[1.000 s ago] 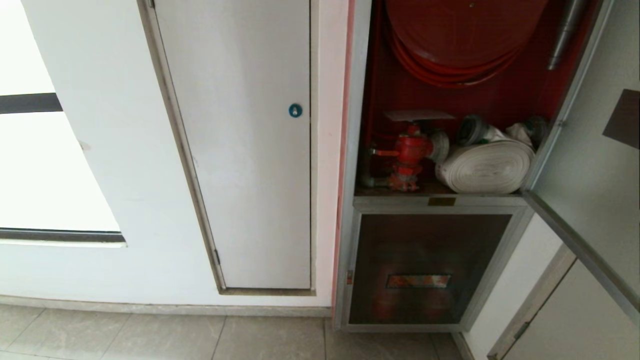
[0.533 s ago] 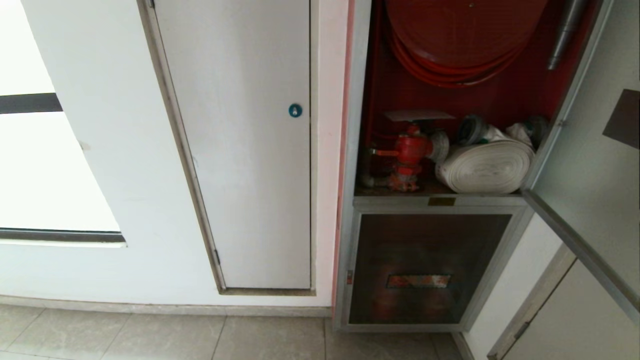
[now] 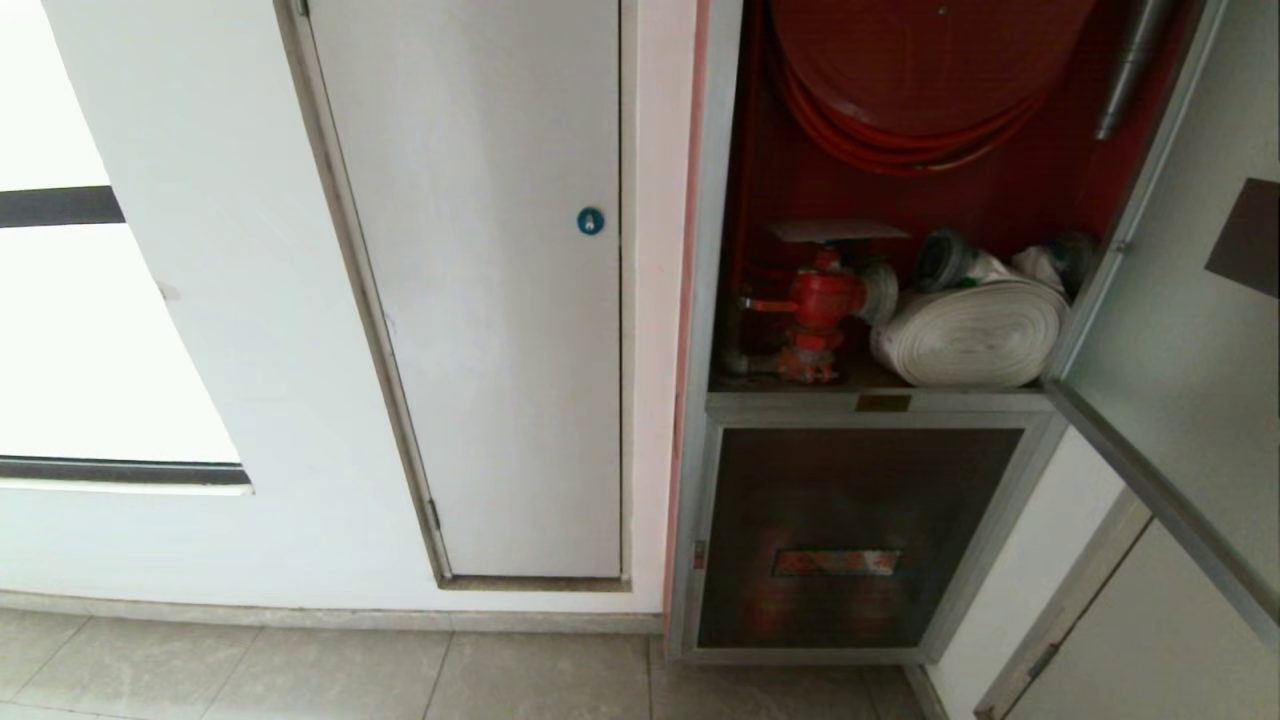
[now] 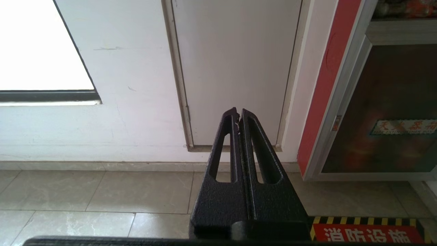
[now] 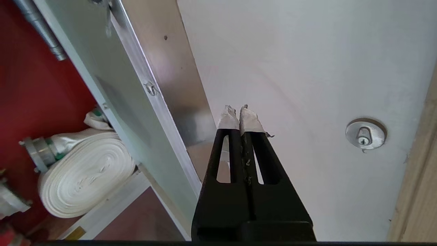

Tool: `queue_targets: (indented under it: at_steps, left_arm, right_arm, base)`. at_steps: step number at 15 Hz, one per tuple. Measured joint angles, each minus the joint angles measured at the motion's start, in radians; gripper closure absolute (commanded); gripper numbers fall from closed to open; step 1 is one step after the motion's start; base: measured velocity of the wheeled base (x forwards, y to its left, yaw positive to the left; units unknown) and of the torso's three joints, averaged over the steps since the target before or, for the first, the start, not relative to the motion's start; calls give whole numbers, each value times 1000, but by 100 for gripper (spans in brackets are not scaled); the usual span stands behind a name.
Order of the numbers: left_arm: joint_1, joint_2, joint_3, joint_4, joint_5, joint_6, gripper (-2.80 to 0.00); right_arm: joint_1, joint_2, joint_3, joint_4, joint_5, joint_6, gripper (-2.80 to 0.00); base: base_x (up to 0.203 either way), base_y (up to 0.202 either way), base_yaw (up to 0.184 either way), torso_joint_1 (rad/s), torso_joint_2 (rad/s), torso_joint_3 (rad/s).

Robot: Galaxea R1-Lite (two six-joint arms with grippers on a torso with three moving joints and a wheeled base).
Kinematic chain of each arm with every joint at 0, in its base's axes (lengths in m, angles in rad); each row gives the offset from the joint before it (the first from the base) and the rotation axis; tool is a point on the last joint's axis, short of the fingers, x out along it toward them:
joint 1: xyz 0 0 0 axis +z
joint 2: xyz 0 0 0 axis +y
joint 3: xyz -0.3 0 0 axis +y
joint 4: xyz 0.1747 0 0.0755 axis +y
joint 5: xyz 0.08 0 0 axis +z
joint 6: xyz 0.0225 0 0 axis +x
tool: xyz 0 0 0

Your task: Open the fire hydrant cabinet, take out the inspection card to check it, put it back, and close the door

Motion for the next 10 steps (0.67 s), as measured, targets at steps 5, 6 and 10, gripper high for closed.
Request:
queue_targets:
  at_steps: [5,6,10]
  left_arm:
    - [0,0,0,0,0,0,0]
    - [0,0,0,0,0,0,0]
    - [0,0,0,0,0,0,0]
  right_arm:
    - [13,-14,-1,0,1,0,0]
    - [20,-16,-1,0,3,-1,0]
    - [95,-35,5,1,6,-1,0]
  base:
    - [0,0,0,0,0,0]
    - [0,0,0,0,0,0]
    - [0,0,0,0,0,0]
